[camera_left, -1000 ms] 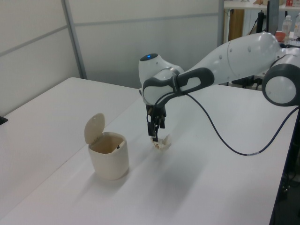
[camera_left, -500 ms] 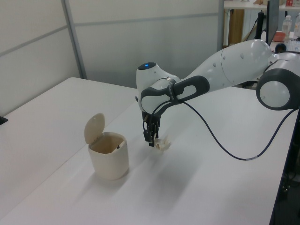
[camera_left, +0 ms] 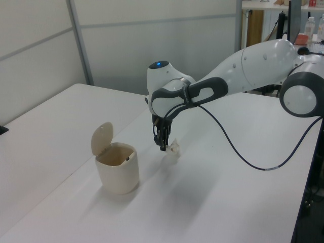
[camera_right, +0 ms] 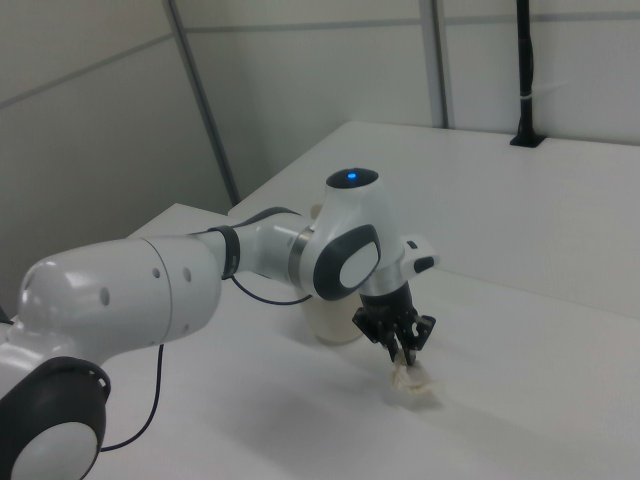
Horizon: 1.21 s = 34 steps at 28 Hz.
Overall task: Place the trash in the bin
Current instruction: 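Lift the paper ball and carry it toward the cream bin, then position the gripper over the bin opening and release the paper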
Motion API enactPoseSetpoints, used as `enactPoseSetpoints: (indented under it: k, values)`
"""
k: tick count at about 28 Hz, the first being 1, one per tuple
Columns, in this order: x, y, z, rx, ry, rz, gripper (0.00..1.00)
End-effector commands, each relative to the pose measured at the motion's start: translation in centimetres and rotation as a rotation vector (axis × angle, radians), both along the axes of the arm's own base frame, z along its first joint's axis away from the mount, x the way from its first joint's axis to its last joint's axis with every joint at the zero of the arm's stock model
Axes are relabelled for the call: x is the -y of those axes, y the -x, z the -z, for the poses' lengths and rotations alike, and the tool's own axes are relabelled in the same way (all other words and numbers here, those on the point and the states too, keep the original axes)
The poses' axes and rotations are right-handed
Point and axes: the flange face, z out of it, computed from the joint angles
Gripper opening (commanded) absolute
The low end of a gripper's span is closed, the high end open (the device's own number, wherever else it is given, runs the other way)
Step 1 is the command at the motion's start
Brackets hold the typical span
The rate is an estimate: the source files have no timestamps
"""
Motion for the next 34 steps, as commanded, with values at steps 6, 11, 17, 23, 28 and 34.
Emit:
enactPoseSetpoints:
  k: [6, 11, 17, 23, 28, 34]
  values:
    - [-3.7, 1.4, -7.9, 0.066, -0.04, 0.01, 0.27]
    - [-7.2, 1.6, -11.1, 0.117, -0.073, -0.014, 0.27]
    - [-11.2, 1.4, -13.3, 0.17, -0.107, -0.021, 0.27]
    - [-14.8, 1.0, -15.4, 0.266, -0.148, -0.046, 0.27]
    - [-17.5, 0.7, -16.0, 0.334, -0.171, -0.074, 0.3]
    - [-19.0, 0.6, -16.0, 0.369, -0.168, -0.101, 0.43]
